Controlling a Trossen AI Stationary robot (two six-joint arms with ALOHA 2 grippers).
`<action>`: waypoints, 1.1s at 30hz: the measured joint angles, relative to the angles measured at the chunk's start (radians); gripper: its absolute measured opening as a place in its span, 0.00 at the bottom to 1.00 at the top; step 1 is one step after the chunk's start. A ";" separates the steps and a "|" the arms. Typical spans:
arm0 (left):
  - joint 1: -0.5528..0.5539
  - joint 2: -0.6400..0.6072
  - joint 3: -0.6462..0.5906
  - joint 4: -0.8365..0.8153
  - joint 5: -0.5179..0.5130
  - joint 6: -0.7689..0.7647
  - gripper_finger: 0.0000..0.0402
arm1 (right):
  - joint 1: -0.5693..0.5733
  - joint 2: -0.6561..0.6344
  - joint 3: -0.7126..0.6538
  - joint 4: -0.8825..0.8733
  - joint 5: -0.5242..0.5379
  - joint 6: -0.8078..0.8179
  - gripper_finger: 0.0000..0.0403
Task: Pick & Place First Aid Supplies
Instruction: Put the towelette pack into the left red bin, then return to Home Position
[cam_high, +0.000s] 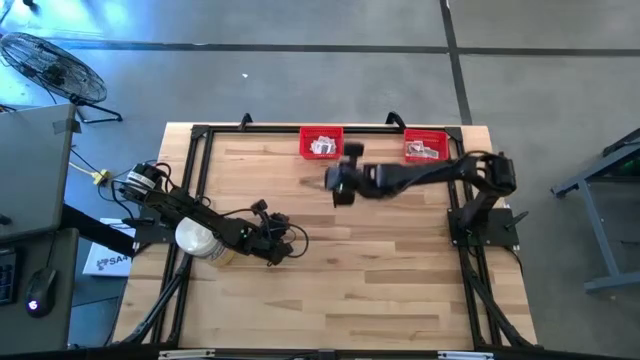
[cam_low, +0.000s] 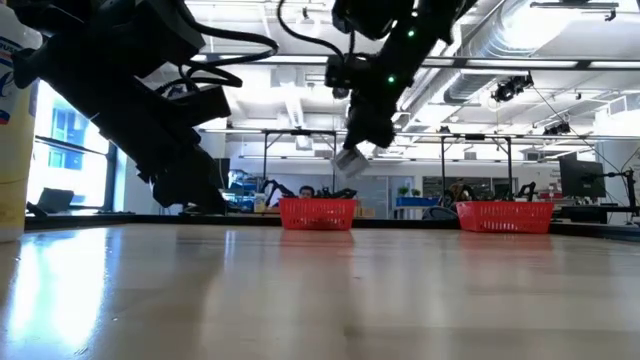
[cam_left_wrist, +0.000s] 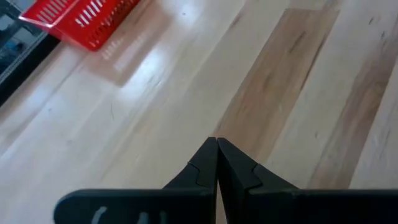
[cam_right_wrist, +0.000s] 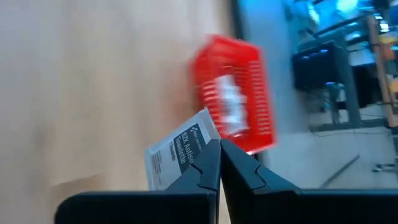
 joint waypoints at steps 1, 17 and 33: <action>0.000 0.000 0.000 0.000 -0.007 0.002 0.00 | -0.034 -0.004 0.000 0.030 -0.023 -0.025 0.00; 0.000 0.000 0.000 0.076 -0.074 -0.008 0.00 | -0.395 0.168 0.002 0.532 -0.527 -0.018 0.00; 0.198 -0.015 0.001 0.243 0.060 0.058 0.00 | -0.420 0.173 0.002 0.483 -0.519 0.105 0.15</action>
